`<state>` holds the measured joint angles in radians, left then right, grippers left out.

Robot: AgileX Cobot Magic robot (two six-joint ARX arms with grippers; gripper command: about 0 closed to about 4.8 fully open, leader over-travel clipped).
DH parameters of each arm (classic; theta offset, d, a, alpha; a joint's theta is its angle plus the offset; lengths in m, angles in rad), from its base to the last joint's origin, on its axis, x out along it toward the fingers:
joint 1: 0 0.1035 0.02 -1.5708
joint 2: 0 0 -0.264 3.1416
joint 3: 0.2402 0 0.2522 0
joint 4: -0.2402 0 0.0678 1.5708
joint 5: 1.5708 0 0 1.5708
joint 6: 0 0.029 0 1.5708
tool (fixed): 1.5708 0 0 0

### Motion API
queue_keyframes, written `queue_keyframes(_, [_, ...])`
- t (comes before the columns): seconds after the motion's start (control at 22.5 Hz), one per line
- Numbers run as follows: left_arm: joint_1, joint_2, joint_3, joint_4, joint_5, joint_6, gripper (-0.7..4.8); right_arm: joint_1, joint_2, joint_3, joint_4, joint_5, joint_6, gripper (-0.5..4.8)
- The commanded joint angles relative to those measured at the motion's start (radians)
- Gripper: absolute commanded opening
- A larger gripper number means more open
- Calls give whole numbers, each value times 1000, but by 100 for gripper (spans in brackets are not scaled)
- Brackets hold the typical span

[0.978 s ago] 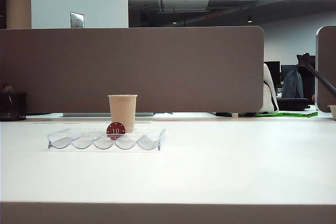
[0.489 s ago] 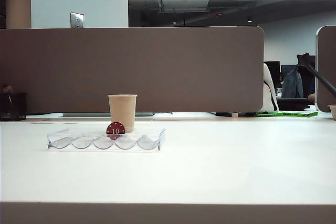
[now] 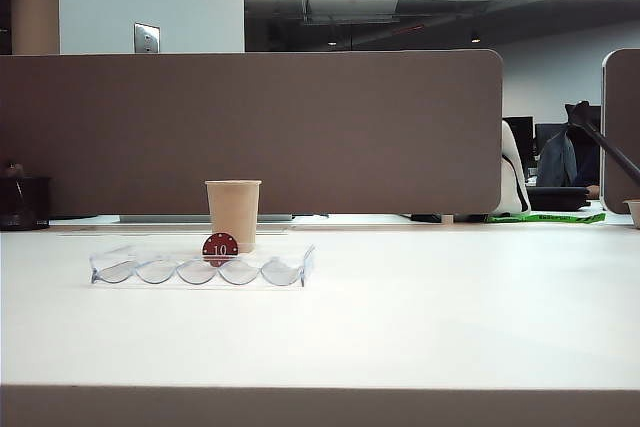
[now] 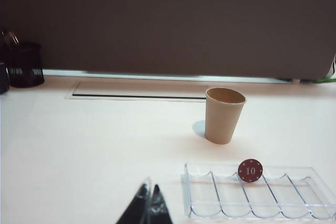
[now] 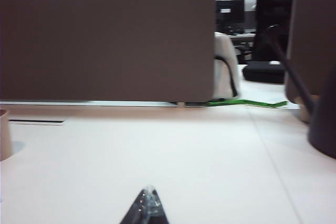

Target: Pick up the chip with the greater value and put it into the paper cup.

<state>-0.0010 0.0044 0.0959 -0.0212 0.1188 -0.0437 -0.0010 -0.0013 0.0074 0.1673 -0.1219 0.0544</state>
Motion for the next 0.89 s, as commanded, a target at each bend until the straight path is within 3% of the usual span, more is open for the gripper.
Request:
queue_keyframes(0.04, [-2, 1, -26, 32, -3, -17, -5, 2, -1, -2, 8, -43, -10, -6])
queue_keyframes(0.53, [-2, 1, -88, 128, -10, -20, -6, 2, -1, -2, -16, -137, -52, -6])
queue_keyframes(0.89, [-2, 1, -88, 73, -56, -20, -5, 1, -1, -2, -85, -55, -52, -6])
